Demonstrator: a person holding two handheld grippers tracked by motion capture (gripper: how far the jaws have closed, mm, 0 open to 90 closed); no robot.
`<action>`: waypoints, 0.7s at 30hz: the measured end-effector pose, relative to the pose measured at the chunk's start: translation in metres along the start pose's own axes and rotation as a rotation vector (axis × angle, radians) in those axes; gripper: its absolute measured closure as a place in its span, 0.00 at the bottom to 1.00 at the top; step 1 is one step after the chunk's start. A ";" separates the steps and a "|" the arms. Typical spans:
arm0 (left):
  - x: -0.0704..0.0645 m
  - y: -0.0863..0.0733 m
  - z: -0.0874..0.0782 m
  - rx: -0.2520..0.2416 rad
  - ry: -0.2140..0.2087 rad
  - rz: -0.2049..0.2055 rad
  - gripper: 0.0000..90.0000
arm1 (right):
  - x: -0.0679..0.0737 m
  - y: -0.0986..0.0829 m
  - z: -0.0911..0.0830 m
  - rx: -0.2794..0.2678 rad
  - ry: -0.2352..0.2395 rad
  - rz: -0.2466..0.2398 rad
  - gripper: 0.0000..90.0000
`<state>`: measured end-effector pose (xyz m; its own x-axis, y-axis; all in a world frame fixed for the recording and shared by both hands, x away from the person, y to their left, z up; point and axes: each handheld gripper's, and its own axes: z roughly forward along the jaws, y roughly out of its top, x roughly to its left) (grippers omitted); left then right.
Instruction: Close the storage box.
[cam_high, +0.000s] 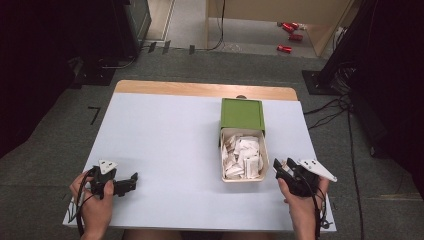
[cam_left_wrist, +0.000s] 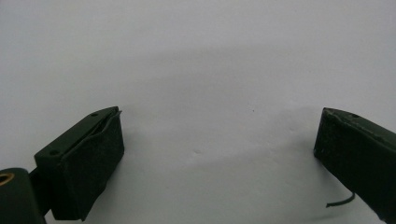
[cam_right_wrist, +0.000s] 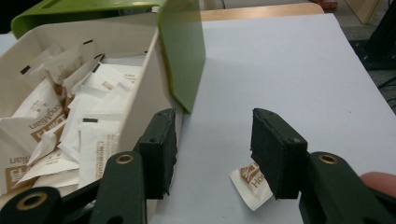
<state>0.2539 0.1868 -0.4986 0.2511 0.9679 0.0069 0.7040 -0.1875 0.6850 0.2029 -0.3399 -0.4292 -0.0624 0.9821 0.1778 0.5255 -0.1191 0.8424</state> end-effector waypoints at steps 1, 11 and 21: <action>0.000 0.000 0.000 0.000 0.000 0.000 0.02 | 0.001 0.000 -0.001 0.002 0.004 -0.003 0.57; 0.000 0.000 0.000 -0.001 0.000 0.000 0.02 | 0.014 0.003 -0.006 -0.014 0.023 -0.024 0.60; 0.000 0.000 0.000 0.000 0.000 0.000 0.02 | 0.020 0.007 -0.014 -0.036 0.045 -0.025 0.61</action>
<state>0.2538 0.1868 -0.4986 0.2512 0.9679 0.0071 0.7037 -0.1877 0.6853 0.1933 -0.3233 -0.4129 -0.1138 0.9774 0.1781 0.4926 -0.1001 0.8645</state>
